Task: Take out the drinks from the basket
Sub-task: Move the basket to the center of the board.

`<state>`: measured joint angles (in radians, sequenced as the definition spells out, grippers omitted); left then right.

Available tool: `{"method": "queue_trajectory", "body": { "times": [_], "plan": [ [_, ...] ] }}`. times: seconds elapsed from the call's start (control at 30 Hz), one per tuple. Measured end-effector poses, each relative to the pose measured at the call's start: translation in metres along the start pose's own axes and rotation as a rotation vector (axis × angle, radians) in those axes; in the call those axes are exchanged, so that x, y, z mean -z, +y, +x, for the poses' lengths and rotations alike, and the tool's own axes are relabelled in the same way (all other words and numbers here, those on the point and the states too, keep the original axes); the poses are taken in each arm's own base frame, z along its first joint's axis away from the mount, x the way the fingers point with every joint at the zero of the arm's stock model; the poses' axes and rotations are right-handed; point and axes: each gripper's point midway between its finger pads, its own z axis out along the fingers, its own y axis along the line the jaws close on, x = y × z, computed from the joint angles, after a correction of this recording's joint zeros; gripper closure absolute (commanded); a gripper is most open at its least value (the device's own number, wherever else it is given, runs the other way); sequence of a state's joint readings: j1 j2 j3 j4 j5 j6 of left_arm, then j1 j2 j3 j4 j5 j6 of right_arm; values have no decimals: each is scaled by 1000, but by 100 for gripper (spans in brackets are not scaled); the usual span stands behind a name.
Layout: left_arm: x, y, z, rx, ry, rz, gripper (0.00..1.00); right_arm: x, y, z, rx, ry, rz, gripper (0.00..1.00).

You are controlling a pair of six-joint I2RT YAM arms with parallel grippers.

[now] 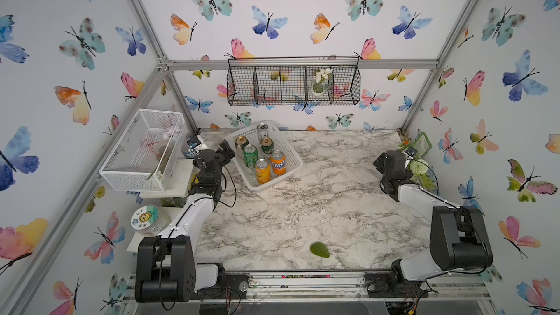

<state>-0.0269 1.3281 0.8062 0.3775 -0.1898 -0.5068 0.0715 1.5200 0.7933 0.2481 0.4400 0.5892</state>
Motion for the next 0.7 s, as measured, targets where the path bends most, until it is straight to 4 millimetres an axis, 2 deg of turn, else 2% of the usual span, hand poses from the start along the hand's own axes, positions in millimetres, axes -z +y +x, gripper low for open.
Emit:
{"method": "queue_trajectory", "body": {
  "times": [0.1,0.2,0.27,0.37,0.43,0.5,0.57,0.6,0.7],
  "plan": [
    [-3,-2,20,37,85,26,1,1,18,16,28,78,-114,14],
    [0,-8,38,73,152,83,1,7,46,27,61,145,-252,16],
    [2,-17,44,85,185,123,1,14,74,33,95,184,-354,16],
    [6,-42,44,80,218,183,1,31,133,42,167,220,-525,15],
    [10,-62,43,74,228,229,1,49,177,48,225,229,-632,13],
    [15,-76,43,95,237,263,1,66,213,55,271,221,-718,12],
    [18,-81,45,139,254,275,1,84,243,66,310,228,-805,14],
    [18,-80,45,165,265,281,1,89,257,71,330,242,-841,19],
    [18,-78,46,221,305,302,1,88,292,75,369,264,-906,21]
  ]
}}
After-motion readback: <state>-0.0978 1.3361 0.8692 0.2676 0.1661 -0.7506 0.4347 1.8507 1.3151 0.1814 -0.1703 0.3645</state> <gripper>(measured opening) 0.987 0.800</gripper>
